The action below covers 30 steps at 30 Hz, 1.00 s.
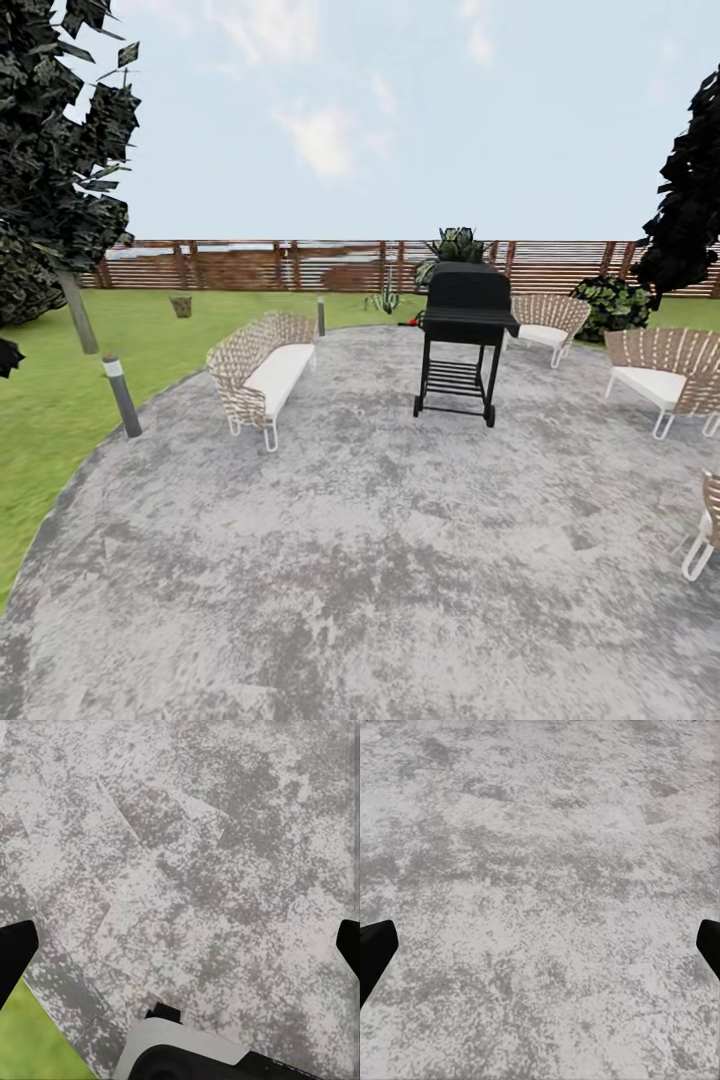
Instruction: Take the three Easter eggs out of the wicker basket on the lawn in the garden, then place them on the lawn next to a single tree (choose any tree) so that all three eggs are next to the same tree and none are left in the basket.
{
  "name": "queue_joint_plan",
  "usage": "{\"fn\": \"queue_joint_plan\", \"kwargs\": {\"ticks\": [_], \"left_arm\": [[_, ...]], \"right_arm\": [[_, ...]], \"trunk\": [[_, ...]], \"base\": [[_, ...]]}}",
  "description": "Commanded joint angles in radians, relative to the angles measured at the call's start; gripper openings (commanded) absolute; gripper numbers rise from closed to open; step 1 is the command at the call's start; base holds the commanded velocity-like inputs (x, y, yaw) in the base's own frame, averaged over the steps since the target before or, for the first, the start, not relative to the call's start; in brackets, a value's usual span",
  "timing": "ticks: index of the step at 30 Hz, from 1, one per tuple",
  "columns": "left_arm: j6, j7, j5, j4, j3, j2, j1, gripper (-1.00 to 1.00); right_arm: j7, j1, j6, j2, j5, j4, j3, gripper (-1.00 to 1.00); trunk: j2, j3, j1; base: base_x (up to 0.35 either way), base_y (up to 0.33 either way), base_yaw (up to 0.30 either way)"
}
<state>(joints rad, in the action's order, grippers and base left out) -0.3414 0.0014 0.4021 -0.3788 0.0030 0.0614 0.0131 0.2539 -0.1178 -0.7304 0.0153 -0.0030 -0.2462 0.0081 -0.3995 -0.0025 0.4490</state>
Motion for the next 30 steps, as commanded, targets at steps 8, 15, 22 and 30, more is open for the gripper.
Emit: {"fn": "queue_joint_plan", "kwargs": {"ticks": [8,15,22,30], "left_arm": [[-0.001,0.0,0.003,-0.002,0.0,0.0,0.001,1.0],[-0.001,0.0,0.003,-0.002,0.0,0.0,0.001,1.0],[-0.001,0.0,0.003,-0.002,0.0,0.0,0.001,1.0],[-0.002,0.0,0.003,-0.002,0.0,-0.001,0.001,1.0]], "right_arm": [[0.002,0.0,-0.003,0.0,0.0,0.001,0.001,1.0],[0.002,0.0,-0.003,0.0,0.0,0.001,0.001,1.0],[0.002,0.0,-0.003,0.0,0.0,0.001,0.001,1.0],[0.002,0.0,-0.003,0.0,0.0,0.001,0.001,1.0]], "trunk": [[-0.001,0.0,0.001],[-0.001,0.0,0.001],[-0.001,0.0,0.001],[-0.001,0.0,0.001]], "base": [[0.331,-0.084,0.0],[0.331,-0.084,0.0],[0.331,-0.084,0.0],[0.33,-0.084,0.0]]}}
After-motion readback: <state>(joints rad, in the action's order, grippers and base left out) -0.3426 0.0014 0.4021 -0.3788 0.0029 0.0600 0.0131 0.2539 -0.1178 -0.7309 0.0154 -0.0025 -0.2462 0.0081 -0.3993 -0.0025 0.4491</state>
